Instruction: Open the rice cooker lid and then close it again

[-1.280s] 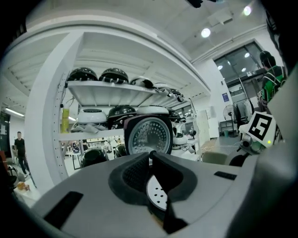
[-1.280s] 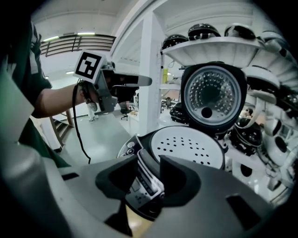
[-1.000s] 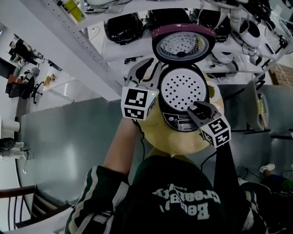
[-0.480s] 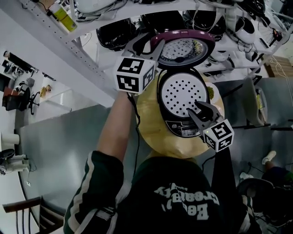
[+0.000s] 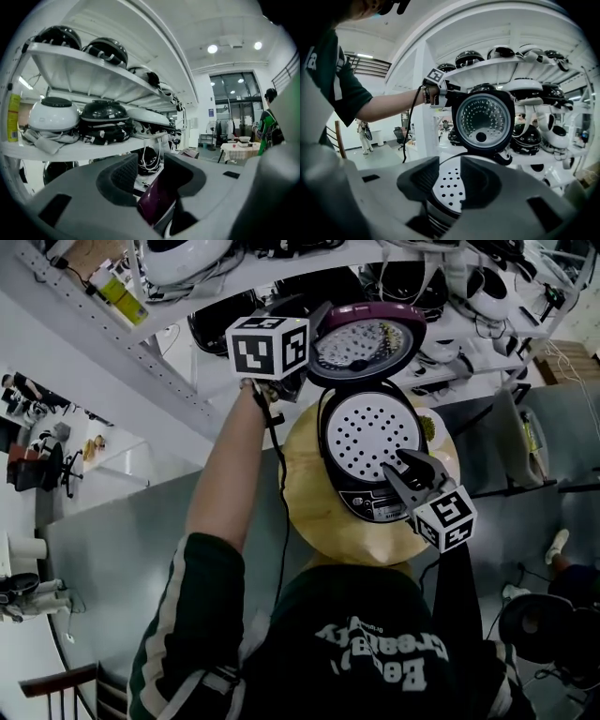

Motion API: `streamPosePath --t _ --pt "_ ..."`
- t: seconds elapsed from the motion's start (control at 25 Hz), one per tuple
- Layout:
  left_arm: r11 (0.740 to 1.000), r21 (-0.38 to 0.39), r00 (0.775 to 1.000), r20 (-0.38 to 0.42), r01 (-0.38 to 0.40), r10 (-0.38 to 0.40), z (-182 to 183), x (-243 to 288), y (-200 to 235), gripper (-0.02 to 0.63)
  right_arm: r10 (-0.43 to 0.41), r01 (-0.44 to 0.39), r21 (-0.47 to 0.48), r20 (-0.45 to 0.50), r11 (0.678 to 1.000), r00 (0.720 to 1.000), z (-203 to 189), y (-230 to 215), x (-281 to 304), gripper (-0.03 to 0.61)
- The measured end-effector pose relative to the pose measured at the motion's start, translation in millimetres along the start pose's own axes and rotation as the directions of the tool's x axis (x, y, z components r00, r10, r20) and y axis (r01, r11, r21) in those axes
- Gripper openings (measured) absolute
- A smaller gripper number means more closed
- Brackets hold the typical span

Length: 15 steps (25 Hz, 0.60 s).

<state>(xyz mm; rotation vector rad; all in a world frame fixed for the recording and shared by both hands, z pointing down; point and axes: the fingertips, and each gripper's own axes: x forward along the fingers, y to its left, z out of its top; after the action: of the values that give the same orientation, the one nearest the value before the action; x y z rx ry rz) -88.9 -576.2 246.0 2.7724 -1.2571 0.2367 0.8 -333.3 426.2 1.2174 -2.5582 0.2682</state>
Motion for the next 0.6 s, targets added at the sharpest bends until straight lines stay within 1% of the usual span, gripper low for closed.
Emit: streamPosePath --t 0.08,0.16,0.36,0.6 --pt "0.997 -0.072 0.999 -0.006 0.037 -0.038 -2.2 3.4 -0.9 0.150 0.003 -0.003 -0.001 -0.008 1.000 1.000 -4.0 1.0 -2.3 0.145" --pt "0.992 -0.110 0.998 -0.007 0.057 -0.058 -4.6 2.2 -2.0 0.149 0.004 -0.004 -0.002 -0.016 1.000 1.000 -8.5 0.9 -3.3 0.146" --pt "0.990 -0.119 0.997 -0.017 0.076 -0.078 -6.7 -3.8 -12.7 0.149 -0.004 0.004 -0.005 -0.006 1.000 1.000 -9.6 -3.2 -6.0 0.146" --pt "0.988 -0.123 0.995 -0.032 0.093 -0.098 -17.0 -24.8 -36.1 0.150 0.009 -0.009 -0.011 0.011 1.000 1.000 -9.1 5.7 -17.1 0.146"
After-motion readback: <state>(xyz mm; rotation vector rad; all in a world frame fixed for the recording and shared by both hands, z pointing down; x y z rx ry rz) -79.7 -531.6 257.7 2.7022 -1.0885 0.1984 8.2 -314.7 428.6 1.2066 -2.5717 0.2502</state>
